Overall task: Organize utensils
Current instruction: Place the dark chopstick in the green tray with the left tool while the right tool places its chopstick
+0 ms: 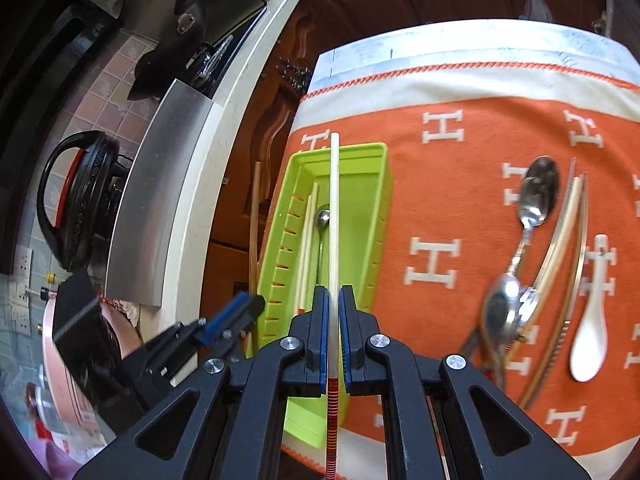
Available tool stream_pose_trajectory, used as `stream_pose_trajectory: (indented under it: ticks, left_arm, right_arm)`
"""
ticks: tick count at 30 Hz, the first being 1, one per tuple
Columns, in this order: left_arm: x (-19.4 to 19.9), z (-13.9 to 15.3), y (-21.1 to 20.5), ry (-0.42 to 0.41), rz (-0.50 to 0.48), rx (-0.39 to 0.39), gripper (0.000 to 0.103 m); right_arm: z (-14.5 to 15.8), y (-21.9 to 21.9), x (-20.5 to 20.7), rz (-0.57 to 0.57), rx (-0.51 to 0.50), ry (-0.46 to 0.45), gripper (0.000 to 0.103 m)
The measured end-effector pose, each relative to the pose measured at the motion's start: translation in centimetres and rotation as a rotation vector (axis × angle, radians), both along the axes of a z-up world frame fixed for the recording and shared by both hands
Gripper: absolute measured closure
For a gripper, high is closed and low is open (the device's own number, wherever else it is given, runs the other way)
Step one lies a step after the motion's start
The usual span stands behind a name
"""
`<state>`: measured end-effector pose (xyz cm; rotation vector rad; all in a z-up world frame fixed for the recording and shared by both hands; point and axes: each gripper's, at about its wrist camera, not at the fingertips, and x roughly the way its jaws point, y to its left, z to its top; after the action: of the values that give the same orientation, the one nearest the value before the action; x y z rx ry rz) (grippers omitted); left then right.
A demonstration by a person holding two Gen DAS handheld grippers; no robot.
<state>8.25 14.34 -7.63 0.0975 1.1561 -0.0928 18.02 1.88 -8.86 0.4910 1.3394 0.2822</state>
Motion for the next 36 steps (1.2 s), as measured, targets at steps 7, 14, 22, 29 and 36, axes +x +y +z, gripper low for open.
stream_pose_trajectory:
  ticks: [7,14,22,29,36]
  left_arm:
    - [0.2,0.5,1.1,-0.018,0.026,-0.003,0.087]
    - [0.2,1.2,1.8,-0.033,0.058,0.009,0.084]
    - [-0.5,2.8,1.0,-0.063,0.058,-0.001,0.083]
    - [-1.8,4.8,-0.3,-0.098,0.044,-0.036,0.081]
    - [-3.4,6.5,-3.4,-0.129,0.002,-0.096,0.07]
  right_arm:
    - [-1.8,1.5,1.5,-0.005,0.017,0.041,0.097]
    - [-2.7,2.2,1.5,0.002,-0.008,0.064,0.092]
    - [-0.9,0.2,-0.9,0.004,-0.078,0.024,0.091]
    - [1.7,-4.5,-5.1,-0.04,-0.169,-0.026,0.091]
    - [4.6,-10.6,-10.9,-0.124,-0.253,-0.106,0.08]
